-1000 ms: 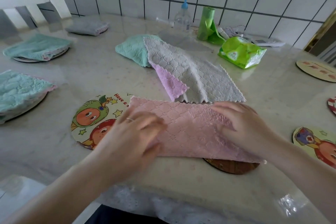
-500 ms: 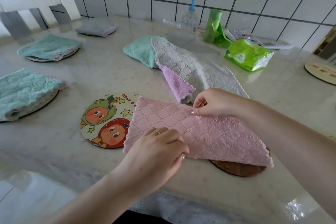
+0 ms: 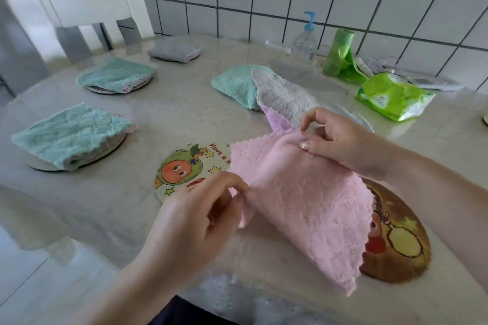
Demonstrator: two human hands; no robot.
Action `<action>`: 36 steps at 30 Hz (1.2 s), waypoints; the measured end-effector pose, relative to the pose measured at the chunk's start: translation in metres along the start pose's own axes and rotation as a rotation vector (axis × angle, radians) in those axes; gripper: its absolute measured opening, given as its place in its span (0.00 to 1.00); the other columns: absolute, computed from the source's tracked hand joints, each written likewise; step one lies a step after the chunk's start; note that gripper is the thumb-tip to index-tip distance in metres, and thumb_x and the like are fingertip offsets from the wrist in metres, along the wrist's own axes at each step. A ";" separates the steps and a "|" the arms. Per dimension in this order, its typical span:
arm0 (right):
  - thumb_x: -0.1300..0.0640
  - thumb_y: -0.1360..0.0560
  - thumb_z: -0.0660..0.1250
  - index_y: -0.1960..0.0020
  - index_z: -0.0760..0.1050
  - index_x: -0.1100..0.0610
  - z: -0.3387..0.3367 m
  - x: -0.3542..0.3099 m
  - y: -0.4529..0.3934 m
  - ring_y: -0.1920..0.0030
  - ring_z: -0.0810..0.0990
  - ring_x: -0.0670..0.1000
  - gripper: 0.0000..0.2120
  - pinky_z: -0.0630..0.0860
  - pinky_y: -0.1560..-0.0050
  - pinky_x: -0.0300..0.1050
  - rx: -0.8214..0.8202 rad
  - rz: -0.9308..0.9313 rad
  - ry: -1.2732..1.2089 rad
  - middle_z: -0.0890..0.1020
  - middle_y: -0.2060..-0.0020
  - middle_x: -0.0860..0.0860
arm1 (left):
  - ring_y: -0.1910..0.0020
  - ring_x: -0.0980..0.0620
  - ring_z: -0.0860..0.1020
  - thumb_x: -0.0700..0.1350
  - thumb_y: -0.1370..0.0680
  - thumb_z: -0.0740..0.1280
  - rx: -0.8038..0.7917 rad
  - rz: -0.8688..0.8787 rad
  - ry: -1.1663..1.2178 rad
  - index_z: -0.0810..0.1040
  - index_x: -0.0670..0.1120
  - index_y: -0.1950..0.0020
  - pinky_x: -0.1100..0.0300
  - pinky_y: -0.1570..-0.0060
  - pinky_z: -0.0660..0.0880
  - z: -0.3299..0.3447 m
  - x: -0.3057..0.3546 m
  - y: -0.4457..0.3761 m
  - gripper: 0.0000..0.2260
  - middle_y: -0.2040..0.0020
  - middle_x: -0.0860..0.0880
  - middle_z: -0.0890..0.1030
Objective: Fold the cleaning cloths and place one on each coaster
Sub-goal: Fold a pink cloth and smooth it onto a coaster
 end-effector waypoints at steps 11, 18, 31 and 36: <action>0.60 0.30 0.60 0.38 0.72 0.36 0.034 -0.036 -0.013 0.39 0.76 0.55 0.26 0.74 0.39 0.56 -0.034 -0.073 -0.034 0.78 0.39 0.54 | 0.54 0.54 0.81 0.46 0.23 0.64 0.248 -0.361 0.633 0.78 0.52 0.51 0.52 0.53 0.80 -0.027 -0.040 -0.005 0.05 0.52 0.55 0.81; 0.64 0.24 0.62 0.25 0.57 0.53 0.065 0.011 -0.022 0.36 0.60 0.35 0.30 0.61 0.36 0.32 0.009 0.110 0.093 0.62 0.27 0.45 | 0.42 0.58 0.77 0.40 0.27 0.67 -0.016 -0.525 0.532 0.69 0.59 0.32 0.46 0.39 0.73 -0.011 -0.086 -0.016 0.26 0.40 0.60 0.78; 0.59 0.23 0.63 0.39 0.74 0.46 0.065 0.023 0.046 0.66 0.79 0.46 0.16 0.78 0.61 0.42 -0.264 0.345 -0.247 0.79 0.69 0.47 | 0.37 0.68 0.69 0.29 0.27 0.59 -0.345 -0.101 0.054 0.68 0.67 0.36 0.69 0.43 0.70 -0.018 -0.054 0.026 0.34 0.34 0.70 0.67; 0.67 0.21 0.55 0.48 0.82 0.53 0.070 0.031 0.064 0.68 0.78 0.50 0.18 0.79 0.64 0.44 -0.302 0.436 -0.312 0.77 0.70 0.52 | 0.43 0.64 0.75 0.43 0.26 0.63 -0.262 0.108 -0.173 0.81 0.57 0.45 0.73 0.45 0.70 -0.015 -0.049 0.039 0.14 0.39 0.60 0.77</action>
Point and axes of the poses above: each hand's wrist, its own y-axis away from the middle knuckle, its own z-axis out of the palm, x = y × z, the point moved 6 cm from there along -y, towards the middle knuckle
